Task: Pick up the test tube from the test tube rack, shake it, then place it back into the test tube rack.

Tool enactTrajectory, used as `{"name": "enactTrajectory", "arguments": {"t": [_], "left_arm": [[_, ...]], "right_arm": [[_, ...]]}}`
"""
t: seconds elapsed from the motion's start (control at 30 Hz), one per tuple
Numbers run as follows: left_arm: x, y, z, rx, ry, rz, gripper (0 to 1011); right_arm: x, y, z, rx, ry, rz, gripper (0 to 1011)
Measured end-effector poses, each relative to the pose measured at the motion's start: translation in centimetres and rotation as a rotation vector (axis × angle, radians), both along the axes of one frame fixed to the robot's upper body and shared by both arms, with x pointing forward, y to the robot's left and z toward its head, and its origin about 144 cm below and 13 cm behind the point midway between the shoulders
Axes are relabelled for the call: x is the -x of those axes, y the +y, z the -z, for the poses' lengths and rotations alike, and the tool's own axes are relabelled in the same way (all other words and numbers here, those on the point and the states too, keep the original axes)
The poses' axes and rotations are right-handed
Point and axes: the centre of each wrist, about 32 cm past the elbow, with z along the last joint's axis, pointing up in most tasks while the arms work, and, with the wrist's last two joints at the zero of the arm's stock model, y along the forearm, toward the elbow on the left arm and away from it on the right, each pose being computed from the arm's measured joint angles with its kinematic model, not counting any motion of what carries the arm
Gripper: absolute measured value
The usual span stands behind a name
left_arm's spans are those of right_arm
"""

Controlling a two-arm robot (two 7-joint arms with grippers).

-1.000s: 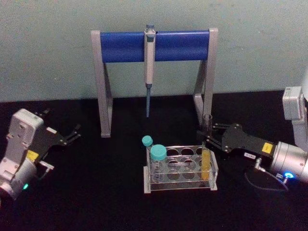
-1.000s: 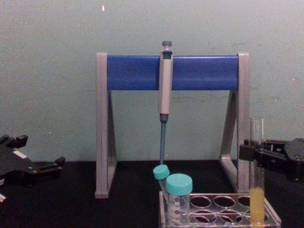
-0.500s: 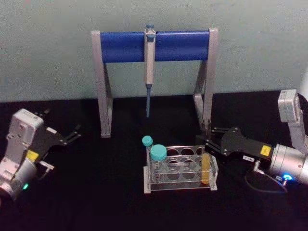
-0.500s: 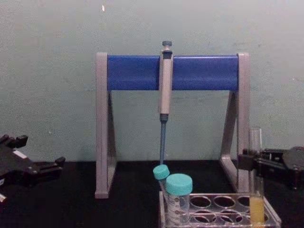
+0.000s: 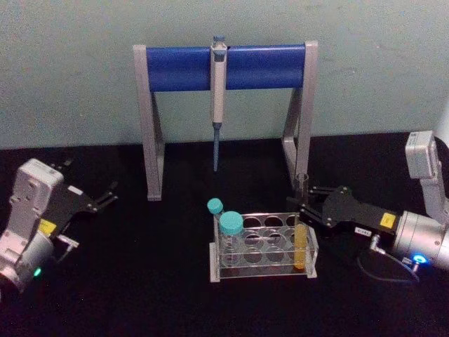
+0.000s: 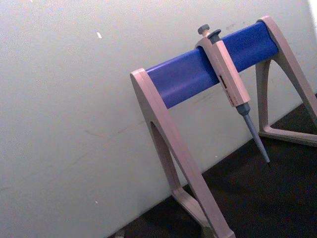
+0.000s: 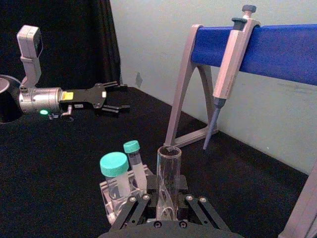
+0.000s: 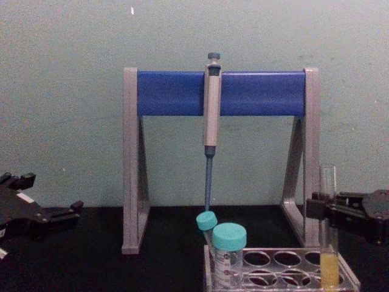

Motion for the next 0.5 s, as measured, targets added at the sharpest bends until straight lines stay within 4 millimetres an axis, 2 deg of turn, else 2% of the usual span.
{"name": "enactTrajectory", "arguments": {"t": [0.5], "left_arm": [[0.00,0.00,0.00,0.000,0.000,0.000,1001]], "right_arm": [[0.01,-0.03,0.00,0.000,0.001,0.001,237]]}}
